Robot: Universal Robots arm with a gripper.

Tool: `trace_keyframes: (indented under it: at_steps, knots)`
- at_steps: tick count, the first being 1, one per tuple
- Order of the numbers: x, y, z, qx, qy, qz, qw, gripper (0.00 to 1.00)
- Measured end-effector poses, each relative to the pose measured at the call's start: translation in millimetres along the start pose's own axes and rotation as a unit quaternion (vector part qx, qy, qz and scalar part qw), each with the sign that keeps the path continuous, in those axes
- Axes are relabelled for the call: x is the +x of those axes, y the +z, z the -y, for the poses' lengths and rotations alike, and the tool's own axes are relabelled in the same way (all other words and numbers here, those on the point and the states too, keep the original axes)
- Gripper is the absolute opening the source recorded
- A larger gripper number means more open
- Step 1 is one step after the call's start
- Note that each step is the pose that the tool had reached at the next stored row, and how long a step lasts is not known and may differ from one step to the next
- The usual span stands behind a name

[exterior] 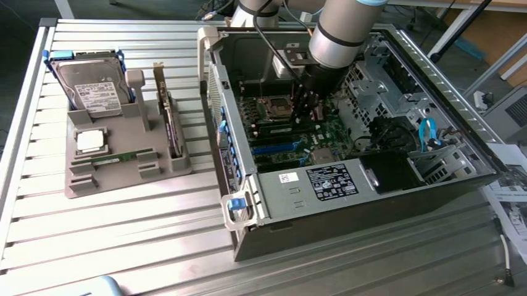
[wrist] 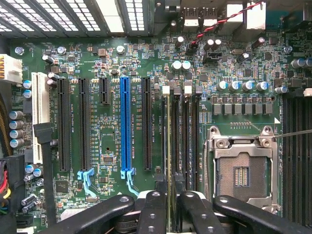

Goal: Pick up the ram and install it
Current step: 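Insert the ram into the slot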

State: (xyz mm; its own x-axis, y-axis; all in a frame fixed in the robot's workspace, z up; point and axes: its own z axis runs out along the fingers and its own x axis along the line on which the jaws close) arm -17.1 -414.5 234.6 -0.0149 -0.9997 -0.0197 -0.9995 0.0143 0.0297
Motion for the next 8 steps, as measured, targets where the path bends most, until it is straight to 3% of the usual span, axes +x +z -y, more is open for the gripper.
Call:
trace_keyframes:
  at_steps: [8]
  knots:
    - [-0.1,-4.5,-0.1,0.0000,0.000,0.0000,1.0000,0.19]
